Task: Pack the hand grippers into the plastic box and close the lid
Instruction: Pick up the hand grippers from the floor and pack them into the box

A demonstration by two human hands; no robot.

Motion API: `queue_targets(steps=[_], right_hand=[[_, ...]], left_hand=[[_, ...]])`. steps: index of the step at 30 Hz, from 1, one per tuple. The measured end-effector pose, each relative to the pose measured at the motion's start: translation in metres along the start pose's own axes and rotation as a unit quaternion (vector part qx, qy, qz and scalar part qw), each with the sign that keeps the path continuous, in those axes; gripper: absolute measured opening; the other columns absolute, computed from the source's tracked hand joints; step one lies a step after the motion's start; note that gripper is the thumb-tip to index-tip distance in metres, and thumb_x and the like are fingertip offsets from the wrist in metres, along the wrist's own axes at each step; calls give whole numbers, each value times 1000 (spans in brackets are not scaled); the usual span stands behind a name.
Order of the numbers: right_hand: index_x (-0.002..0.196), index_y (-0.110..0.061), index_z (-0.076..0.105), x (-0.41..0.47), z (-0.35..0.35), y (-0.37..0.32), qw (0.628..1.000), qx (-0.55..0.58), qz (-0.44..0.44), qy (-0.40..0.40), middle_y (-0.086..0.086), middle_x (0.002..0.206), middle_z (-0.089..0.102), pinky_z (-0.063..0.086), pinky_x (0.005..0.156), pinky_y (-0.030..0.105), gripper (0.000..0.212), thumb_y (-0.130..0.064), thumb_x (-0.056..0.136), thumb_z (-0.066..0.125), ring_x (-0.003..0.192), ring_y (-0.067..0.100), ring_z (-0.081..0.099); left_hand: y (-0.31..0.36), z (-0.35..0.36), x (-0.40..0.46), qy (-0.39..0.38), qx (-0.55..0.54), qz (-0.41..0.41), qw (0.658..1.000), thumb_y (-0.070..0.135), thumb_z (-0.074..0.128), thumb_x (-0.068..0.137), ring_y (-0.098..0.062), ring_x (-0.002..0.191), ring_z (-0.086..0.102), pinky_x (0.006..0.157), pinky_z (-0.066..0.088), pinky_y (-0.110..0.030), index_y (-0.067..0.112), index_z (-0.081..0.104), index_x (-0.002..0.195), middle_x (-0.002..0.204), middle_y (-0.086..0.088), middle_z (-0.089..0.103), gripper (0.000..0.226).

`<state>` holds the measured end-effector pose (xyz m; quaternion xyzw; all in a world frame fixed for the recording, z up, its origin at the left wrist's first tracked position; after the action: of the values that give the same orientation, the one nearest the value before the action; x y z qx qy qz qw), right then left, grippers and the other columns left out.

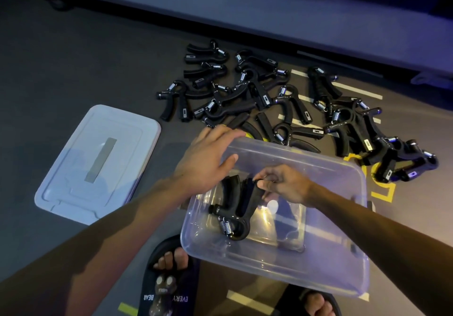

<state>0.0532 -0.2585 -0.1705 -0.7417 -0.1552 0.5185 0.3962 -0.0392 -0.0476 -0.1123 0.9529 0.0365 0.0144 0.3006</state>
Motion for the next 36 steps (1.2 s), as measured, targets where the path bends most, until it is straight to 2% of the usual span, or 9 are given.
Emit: queue_targets(steps=[5,9,12,16,22,25,28,32,36], right_hand=[[117,4,63,8,11,3,999,-20,1,43,17,91,61,60,63,25,24,-7,96,61,67,26,64],[118,-7,67,10,19,8,991,-96,0,88,13,92,69,62,65,34,26,-8,92,68,65,22,69],[119,-13,68,6,27,11,983,-127,-15,132,-1,78,69,63,65,35,31,-8,89,72,60,19,70],[121,-16,69,4,34,9,968,-182,-54,162,1,100,61,60,79,45,36,-13,85,76,79,28,70],[123,-19,67,6,40,-4,952,-256,-89,144,2,108,55,49,93,33,37,-20,87,74,97,21,58],[127,-19,64,9,44,-8,950,-269,-84,137,-2,110,52,39,93,22,43,-21,86,75,107,20,55],[128,-19,63,10,42,-8,951,-270,-75,133,2,120,56,42,97,25,46,-23,84,77,109,21,58],[130,-15,55,10,44,-7,954,-268,-47,122,7,121,61,47,93,28,54,-28,82,78,97,19,58],[140,-10,48,8,44,-6,964,-221,-1,150,7,134,61,38,93,20,68,-29,83,78,123,24,56]], left_hand=[[0,0,-1,0,0,2,1000,28,58,98,-14,120,42,103,39,-31,32,45,146,135,12,47,49],[1,-1,-1,1,-1,1,1000,27,58,98,-14,119,42,102,39,-31,32,46,145,135,12,48,49],[1,-1,-1,0,0,-2,1000,27,59,98,-14,120,42,103,39,-31,32,45,145,135,12,47,50],[0,0,-1,-2,1,-6,1000,28,58,98,-13,120,42,103,40,-31,34,44,145,135,13,47,50],[0,0,-1,-5,0,-12,1000,29,58,98,-12,120,41,103,41,-32,36,43,145,136,16,45,50],[0,0,-1,-4,-1,-10,1000,29,58,98,-11,120,41,102,42,-34,37,42,145,136,15,45,50],[1,0,-1,-3,-3,-9,1000,29,58,98,-10,120,41,102,43,-34,37,43,144,135,15,46,49],[1,0,-1,0,-5,-10,1000,28,59,98,-10,119,41,102,44,-36,37,44,143,135,15,46,49],[0,0,-1,-2,-9,-12,1000,29,58,98,-10,119,41,101,45,-37,38,43,143,135,16,46,49]])
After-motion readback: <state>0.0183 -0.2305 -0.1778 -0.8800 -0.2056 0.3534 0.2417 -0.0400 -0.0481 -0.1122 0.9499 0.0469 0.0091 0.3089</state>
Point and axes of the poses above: each hand's wrist, its own x-axis towards the middle knuckle, its own z-axis out of the palm, y = z × x, the point moved 2 cm from there along x, towards the middle knuckle
